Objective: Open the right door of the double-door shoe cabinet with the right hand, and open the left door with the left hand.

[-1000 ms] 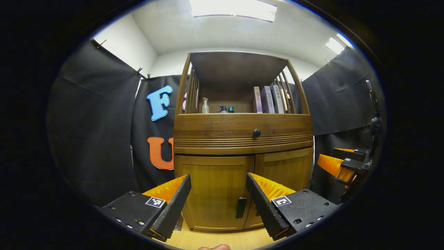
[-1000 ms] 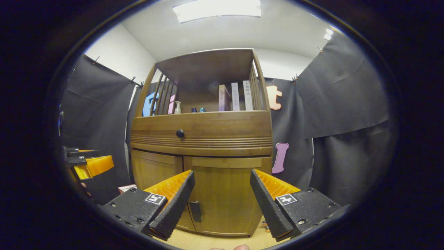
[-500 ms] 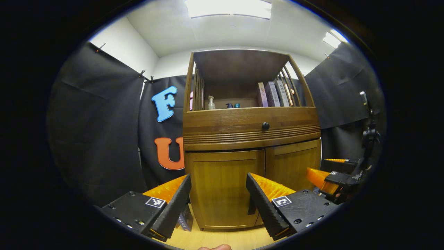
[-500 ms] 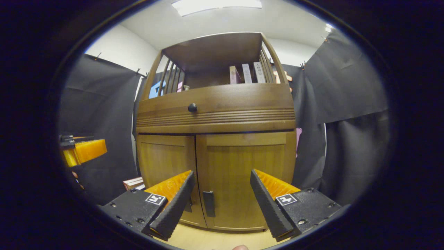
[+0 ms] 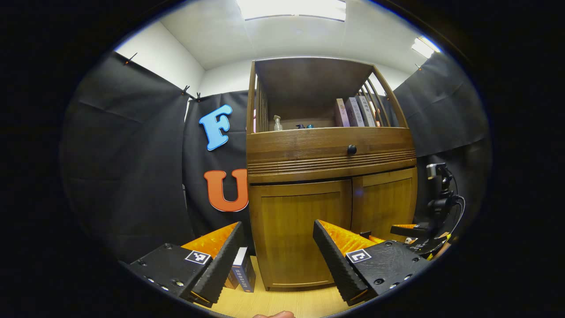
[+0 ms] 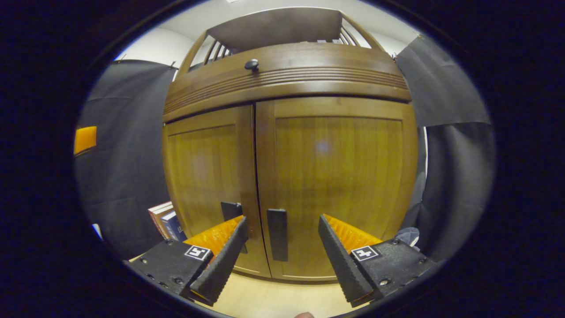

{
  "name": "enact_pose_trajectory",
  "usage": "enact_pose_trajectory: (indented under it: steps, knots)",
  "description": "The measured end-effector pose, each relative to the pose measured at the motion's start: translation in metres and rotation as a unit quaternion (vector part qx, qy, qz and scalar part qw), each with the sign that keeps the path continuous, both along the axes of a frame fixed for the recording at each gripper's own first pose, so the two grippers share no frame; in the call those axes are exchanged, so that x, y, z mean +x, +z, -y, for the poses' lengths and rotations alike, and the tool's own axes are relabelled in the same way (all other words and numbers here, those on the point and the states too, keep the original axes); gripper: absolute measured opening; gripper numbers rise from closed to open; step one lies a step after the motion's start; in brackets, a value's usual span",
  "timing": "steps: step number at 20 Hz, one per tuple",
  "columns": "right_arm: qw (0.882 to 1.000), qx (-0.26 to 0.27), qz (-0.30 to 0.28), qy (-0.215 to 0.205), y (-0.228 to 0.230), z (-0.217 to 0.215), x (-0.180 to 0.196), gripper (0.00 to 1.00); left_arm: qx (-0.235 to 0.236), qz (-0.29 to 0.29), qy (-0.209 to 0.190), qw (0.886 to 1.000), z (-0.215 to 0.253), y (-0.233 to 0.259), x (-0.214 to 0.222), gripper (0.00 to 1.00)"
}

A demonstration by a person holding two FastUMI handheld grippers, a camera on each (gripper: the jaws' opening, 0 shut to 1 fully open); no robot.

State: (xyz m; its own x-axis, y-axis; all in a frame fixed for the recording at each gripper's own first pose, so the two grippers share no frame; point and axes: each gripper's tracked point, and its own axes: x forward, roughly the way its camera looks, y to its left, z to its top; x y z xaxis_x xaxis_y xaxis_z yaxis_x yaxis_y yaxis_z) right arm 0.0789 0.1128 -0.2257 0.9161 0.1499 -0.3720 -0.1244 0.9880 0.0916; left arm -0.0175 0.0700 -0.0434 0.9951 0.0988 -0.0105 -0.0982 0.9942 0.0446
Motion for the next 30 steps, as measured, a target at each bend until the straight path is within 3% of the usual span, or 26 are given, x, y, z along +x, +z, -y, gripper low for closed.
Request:
enact_pose_trajectory:
  steps: [6,7,8,12,13,15,18,24,30]
  knots:
    - [1.0,0.007,-0.02,-0.011,-0.038,-0.01,0.026,0.93,-0.011,-0.003,0.013,1.0,-0.018,-0.005,-0.002,0.95]
    - [1.0,0.009,-0.026,-0.013,-0.045,-0.011,0.028,0.91,-0.01,-0.004,0.015,1.0,-0.021,-0.005,-0.003,1.0]
    - [0.999,0.014,-0.03,-0.016,-0.049,-0.013,0.032,0.85,-0.008,-0.005,0.016,1.0,-0.023,-0.007,-0.003,0.95]
    - [0.999,0.018,-0.032,-0.03,-0.064,-0.015,0.045,0.61,-0.007,-0.011,0.021,1.0,-0.028,-0.013,-0.002,0.95]
    - [0.999,0.017,-0.03,-0.035,-0.065,-0.013,0.048,0.6,-0.008,-0.013,0.02,1.0,-0.029,-0.015,-0.001,1.0]
    - [0.999,0.022,-0.027,-0.038,-0.067,-0.016,0.05,0.55,-0.009,-0.016,0.02,1.0,-0.03,-0.016,-0.001,0.95]
    - [0.998,0.019,-0.018,-0.054,-0.068,-0.017,0.051,0.39,-0.009,-0.018,0.018,1.0,-0.03,-0.018,0.001,0.95]
    - [0.997,0.037,-0.026,-0.058,-0.068,-0.017,0.05,0.29,-0.008,-0.021,0.009,1.0,-0.022,-0.019,0.004,0.95]
    - [0.998,0.04,-0.025,-0.039,-0.063,-0.017,0.036,0.28,-0.016,-0.032,-0.011,0.999,-0.004,-0.023,0.006,0.95]
